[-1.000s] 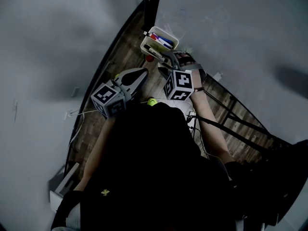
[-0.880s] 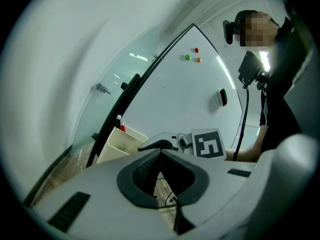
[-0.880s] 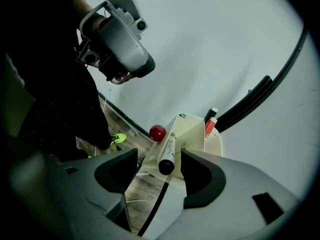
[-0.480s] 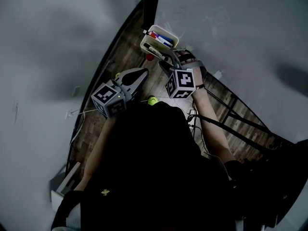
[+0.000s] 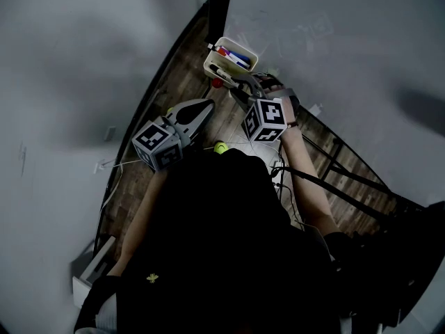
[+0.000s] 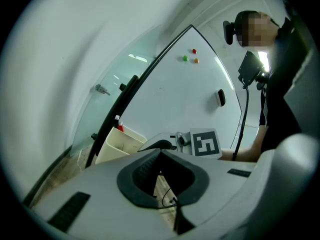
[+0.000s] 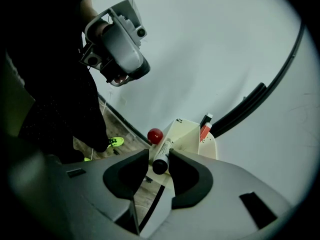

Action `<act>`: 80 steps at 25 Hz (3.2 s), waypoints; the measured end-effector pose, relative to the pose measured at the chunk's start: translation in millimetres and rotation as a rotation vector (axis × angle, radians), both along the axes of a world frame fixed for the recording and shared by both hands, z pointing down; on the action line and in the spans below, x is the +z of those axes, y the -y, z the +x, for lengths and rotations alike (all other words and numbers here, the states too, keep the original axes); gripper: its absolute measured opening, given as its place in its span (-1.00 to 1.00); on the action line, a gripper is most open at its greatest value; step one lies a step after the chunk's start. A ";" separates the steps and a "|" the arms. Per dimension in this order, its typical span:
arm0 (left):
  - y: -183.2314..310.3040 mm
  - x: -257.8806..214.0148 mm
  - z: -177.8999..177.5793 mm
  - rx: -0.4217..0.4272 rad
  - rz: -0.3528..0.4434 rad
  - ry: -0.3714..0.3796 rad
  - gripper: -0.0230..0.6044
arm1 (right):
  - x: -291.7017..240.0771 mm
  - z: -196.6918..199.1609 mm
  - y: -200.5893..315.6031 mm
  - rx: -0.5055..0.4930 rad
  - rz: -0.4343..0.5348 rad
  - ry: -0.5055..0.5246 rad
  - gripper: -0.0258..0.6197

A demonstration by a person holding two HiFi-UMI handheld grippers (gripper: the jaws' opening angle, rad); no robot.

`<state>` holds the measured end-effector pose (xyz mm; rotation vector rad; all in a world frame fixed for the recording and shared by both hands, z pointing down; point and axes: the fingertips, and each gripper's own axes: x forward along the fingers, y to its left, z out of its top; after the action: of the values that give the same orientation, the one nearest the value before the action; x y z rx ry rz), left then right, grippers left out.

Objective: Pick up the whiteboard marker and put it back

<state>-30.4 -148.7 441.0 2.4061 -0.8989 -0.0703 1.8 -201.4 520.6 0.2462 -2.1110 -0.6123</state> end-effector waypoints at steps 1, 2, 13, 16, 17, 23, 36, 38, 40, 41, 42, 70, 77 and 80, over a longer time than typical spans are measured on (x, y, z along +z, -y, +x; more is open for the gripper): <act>-0.3 0.1 0.1 0.000 0.000 0.000 -0.86 | -1.5 0.3 -0.2 0.004 -0.006 0.011 -0.49; -0.5 0.3 0.5 0.001 0.001 0.000 -0.86 | -2.9 0.4 -0.4 0.007 -0.009 0.020 -0.49; -4.0 -2.1 6.3 0.018 0.016 -0.001 -0.86 | -12.0 4.8 -2.0 0.037 0.000 0.065 -0.59; -6.0 -3.1 5.9 0.017 0.018 -0.001 -0.86 | -15.9 6.1 -3.4 0.041 0.010 0.078 -0.63; -6.5 -3.3 5.7 0.016 0.019 -0.001 -0.86 | -18.7 5.8 -4.0 0.042 0.012 0.092 -0.63; -10.3 -2.5 8.4 0.018 0.022 -0.001 -0.86 | -37.9 4.1 -4.4 0.069 -0.001 0.190 -0.64; -19.5 -3.5 19.6 0.048 0.050 0.033 -0.86 | -67.4 7.7 -17.4 0.100 -0.006 0.255 -0.64; -20.6 -4.0 20.8 0.053 0.052 0.035 -0.86 | -75.9 8.4 -19.1 0.109 -0.004 0.272 -0.64; -22.5 -4.5 22.3 0.060 0.051 0.034 -0.86 | -83.4 8.1 -20.9 0.115 -0.006 0.290 -0.64; -23.5 -4.6 23.3 0.065 0.052 0.035 -0.86 | -86.6 7.8 -21.7 0.117 -0.006 0.297 -0.64; -24.6 -4.6 24.6 0.071 0.053 0.038 -0.86 | -89.6 7.5 -22.5 0.118 -0.005 0.302 -0.64; -20.6 -6.4 37.2 0.048 0.067 0.026 -0.86 | -139.2 19.1 -44.1 0.132 0.044 0.373 -0.64; -16.2 -5.4 39.2 0.037 0.072 0.021 -0.86 | -141.7 23.2 -43.8 0.139 0.047 0.394 -0.64; -15.6 -5.7 40.4 0.039 0.071 0.020 -0.86 | -143.0 24.1 -43.3 0.142 0.047 0.403 -0.64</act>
<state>10.0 -133.1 435.3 2.4932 -0.8716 -0.0652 25.9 -158.1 377.6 0.5818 -2.4377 -0.5635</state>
